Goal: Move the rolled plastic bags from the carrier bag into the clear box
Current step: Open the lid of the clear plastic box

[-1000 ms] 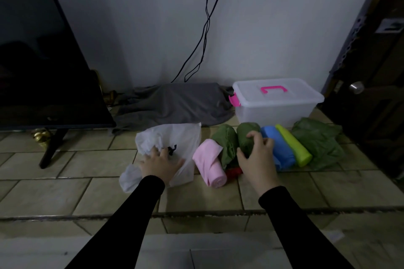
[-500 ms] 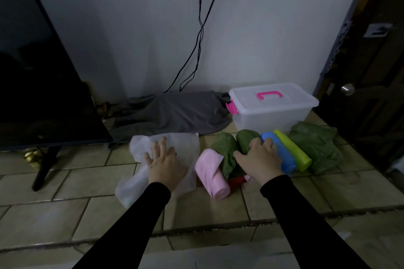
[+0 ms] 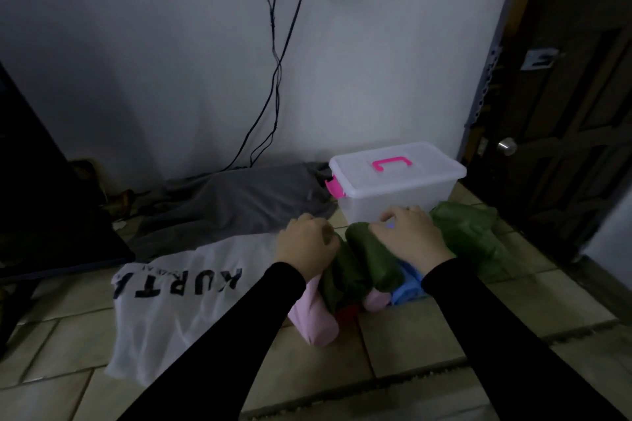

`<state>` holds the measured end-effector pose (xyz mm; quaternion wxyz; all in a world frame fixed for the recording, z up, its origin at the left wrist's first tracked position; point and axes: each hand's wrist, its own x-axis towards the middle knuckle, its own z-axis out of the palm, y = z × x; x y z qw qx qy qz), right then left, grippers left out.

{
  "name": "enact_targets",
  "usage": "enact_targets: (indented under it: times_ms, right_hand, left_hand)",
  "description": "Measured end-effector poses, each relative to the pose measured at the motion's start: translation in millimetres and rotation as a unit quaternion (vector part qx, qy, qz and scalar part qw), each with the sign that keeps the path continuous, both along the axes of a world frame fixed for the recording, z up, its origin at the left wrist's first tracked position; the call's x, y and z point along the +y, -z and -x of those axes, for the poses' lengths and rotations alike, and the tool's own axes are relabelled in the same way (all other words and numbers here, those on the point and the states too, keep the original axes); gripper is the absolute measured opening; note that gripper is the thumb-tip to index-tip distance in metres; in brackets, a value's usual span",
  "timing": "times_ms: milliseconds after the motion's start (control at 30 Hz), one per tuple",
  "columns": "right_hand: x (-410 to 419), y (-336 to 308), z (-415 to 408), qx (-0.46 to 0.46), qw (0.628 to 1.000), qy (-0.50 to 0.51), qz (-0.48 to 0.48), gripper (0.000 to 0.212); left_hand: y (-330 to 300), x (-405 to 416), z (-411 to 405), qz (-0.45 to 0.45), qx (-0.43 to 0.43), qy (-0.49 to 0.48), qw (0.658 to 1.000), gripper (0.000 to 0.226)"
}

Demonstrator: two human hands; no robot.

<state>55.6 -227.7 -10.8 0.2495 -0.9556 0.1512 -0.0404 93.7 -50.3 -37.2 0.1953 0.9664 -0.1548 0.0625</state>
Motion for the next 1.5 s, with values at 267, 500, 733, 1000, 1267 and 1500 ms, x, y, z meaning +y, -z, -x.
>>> enact_targets:
  times_ms: [267, 500, 733, 1000, 1267, 1500]
  right_hand:
    - [-98, -17, -40, -0.062, 0.996, 0.047, -0.031, 0.035]
    - [-168, -23, -96, -0.063, 0.996, 0.057, 0.009, 0.047]
    - [-193, -6, -130, 0.01, 0.995, -0.007, -0.1, 0.035]
    - [-172, -7, -130, 0.023, 0.999, -0.032, -0.037, 0.037]
    - [-162, -15, -124, 0.029, 0.998, -0.024, -0.047, 0.035]
    - [-162, -28, -121, -0.002, 0.999, -0.025, -0.039, 0.023]
  left_hand:
    - [-14, -80, -40, 0.169, 0.055, -0.049, 0.983, 0.042]
    - [-20, -128, -80, 0.143, 0.043, -0.169, 0.974, 0.059]
    - [-11, -136, -97, 0.128, 0.083, -0.213, 0.965, 0.058]
    - [-18, -106, -94, 0.115, 0.094, -0.242, 0.959, 0.057]
    - [-23, -104, -87, 0.036, 0.059, -0.25, 0.966, 0.043]
    - [-37, -103, -76, 0.036, 0.046, -0.267, 0.962, 0.049]
